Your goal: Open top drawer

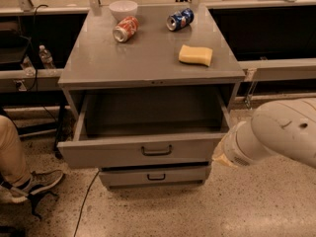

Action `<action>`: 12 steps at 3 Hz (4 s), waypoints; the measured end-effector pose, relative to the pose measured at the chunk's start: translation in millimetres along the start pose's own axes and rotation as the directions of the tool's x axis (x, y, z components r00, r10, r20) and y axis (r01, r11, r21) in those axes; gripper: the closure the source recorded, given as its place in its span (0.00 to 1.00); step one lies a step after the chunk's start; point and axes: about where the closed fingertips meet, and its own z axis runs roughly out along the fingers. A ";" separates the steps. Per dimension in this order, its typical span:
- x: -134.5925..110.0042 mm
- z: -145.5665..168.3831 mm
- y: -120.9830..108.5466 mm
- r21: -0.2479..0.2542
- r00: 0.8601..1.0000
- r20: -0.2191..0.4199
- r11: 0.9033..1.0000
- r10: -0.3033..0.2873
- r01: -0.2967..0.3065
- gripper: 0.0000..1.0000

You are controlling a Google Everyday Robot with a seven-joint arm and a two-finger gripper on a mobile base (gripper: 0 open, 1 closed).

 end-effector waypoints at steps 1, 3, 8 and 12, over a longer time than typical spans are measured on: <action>-0.3 -1.7 -0.7 0.003 1.000 0.000 1.000 0.000 0.000 0.64; -5.2 -3.4 -4.5 0.010 1.000 0.013 1.000 -0.022 0.022 0.10; -51.6 95.0 -24.3 -0.028 0.968 0.074 0.970 -0.239 0.241 0.16; -19.3 89.5 -15.2 -0.057 0.984 0.082 0.985 -0.155 0.160 1.00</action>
Offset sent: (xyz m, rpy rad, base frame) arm 0.0160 0.0077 0.0034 0.0205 -0.0317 0.0613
